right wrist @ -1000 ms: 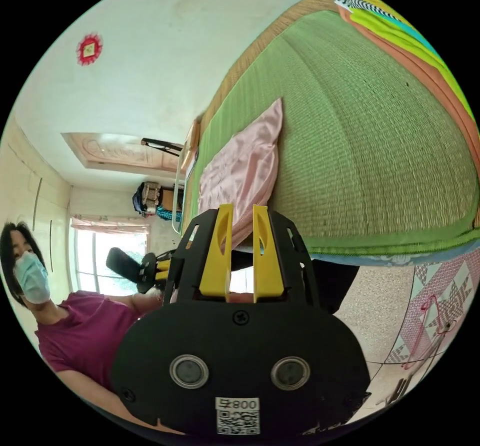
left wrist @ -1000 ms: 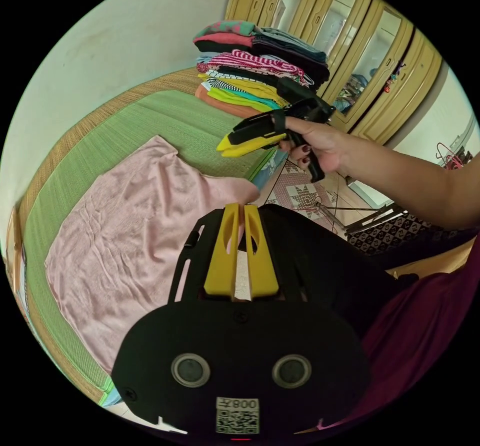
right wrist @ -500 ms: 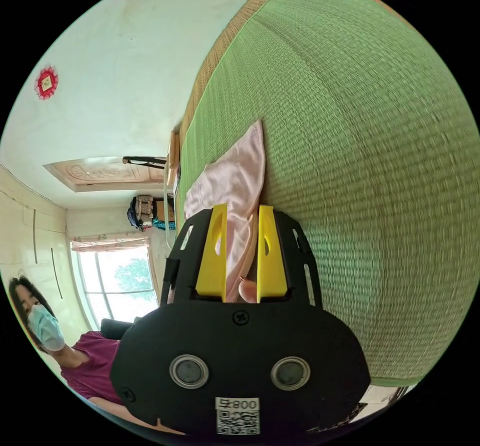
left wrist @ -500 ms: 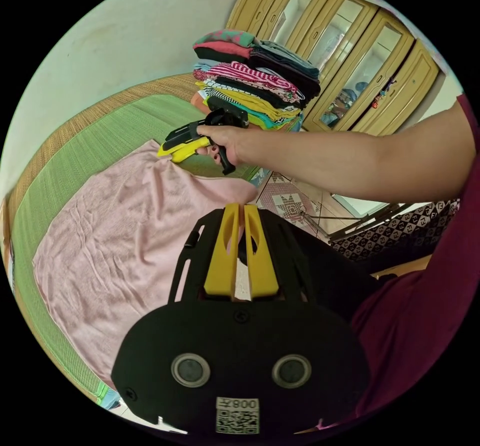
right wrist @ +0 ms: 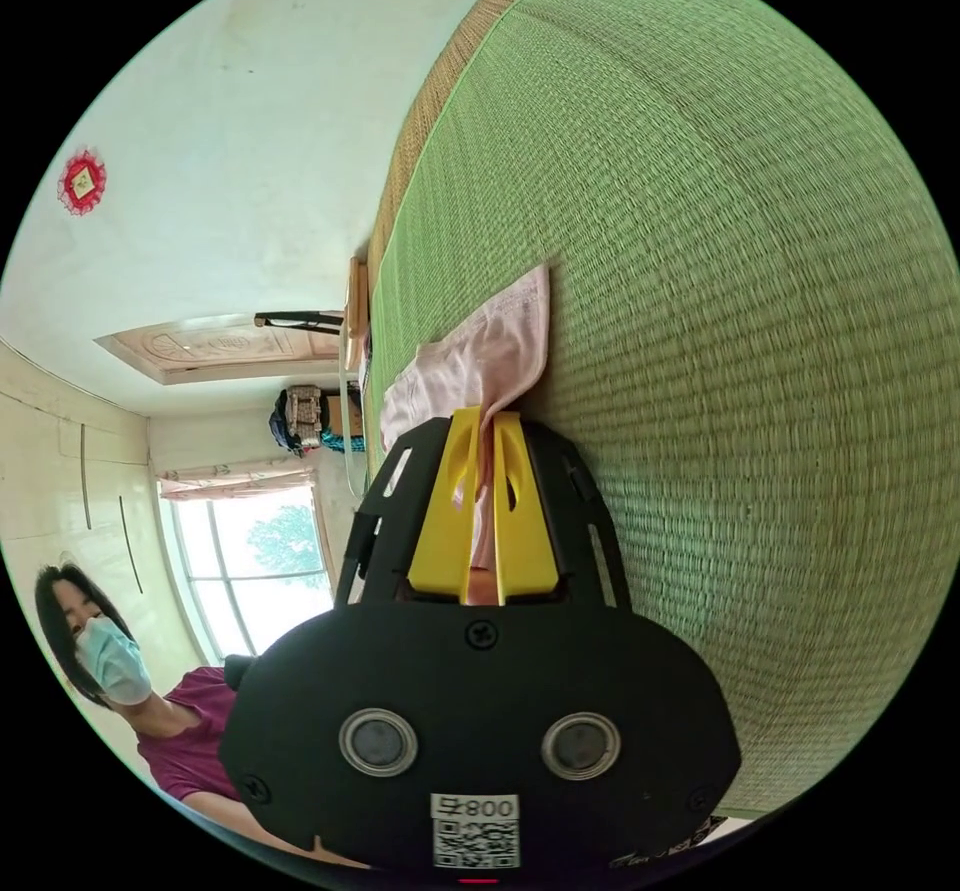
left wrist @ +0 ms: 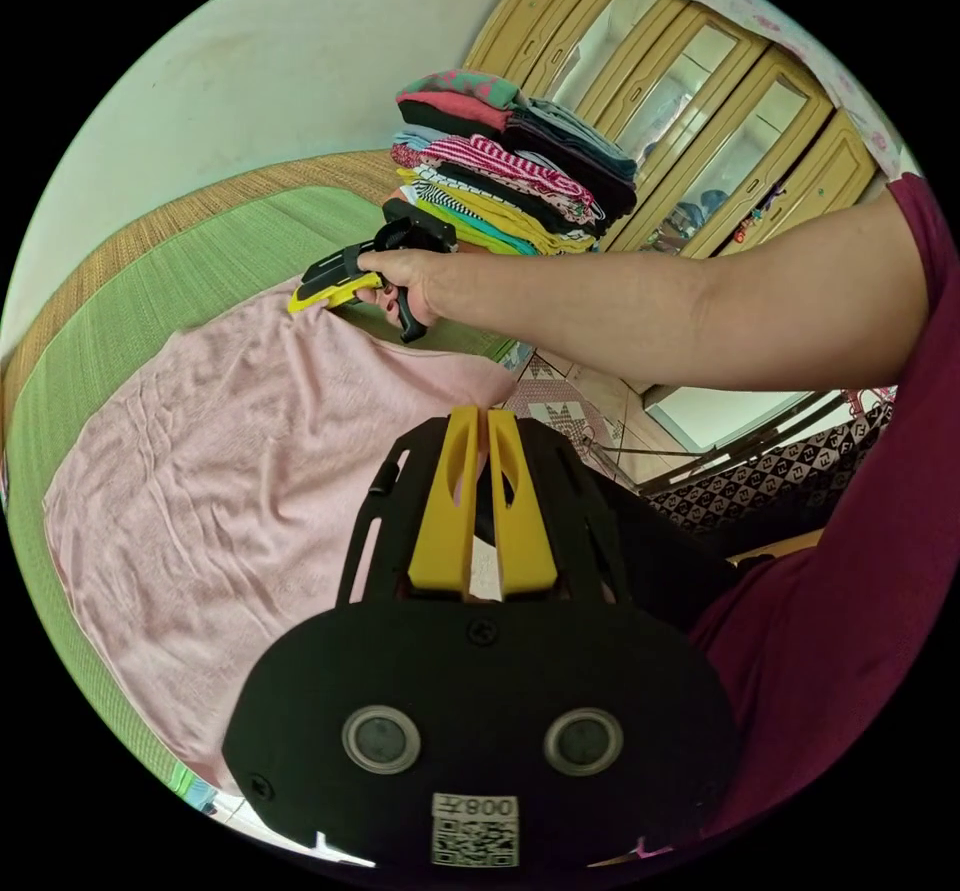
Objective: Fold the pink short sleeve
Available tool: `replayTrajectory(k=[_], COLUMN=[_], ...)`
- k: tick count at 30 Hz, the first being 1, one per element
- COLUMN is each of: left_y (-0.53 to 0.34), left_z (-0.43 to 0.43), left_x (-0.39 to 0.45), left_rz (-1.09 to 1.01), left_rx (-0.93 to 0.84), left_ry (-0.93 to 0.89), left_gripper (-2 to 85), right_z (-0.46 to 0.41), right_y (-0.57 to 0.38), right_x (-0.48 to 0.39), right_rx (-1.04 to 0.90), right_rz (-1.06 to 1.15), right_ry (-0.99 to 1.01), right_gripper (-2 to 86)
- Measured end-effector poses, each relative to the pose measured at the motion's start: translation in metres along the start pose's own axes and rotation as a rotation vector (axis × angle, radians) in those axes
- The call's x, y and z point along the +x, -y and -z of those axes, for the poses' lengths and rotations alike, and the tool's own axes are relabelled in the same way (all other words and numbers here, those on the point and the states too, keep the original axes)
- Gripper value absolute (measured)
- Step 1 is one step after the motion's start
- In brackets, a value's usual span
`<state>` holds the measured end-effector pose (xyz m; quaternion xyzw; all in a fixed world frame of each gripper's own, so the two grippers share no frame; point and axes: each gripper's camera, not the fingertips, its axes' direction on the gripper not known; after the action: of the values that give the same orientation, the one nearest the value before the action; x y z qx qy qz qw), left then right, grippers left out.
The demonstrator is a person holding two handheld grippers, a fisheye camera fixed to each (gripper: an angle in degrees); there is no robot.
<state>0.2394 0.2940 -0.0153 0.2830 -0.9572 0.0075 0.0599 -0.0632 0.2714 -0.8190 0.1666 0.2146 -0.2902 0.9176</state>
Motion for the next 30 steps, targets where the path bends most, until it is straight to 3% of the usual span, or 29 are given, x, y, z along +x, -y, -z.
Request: replayTrajectory(k=[16,25,30], left_y=[-0.119,-0.283,-0.408], left_z=[-0.009,0.049,0.064], left_x=[-0.065,-0.124,-0.166], left_rz=[0.080,0.261,0.482], left_rx=[0.150,0.355,0.422], left_ry=[-0.093,-0.107,-0.088], left_gripper=[1.2,1.2,1.1], right_z=[-0.026,-0.123,-0.241], right_y=[0.032,0.037,0.039], right_x=[-0.067,-0.242,-0.357], right_rx=[0.103,0.094,-0.003], right_rz=[0.015,0.239,0.395], right_ry=[-0.065,-0.130,-0.248], right_gripper=[1.4,1.5,1.5])
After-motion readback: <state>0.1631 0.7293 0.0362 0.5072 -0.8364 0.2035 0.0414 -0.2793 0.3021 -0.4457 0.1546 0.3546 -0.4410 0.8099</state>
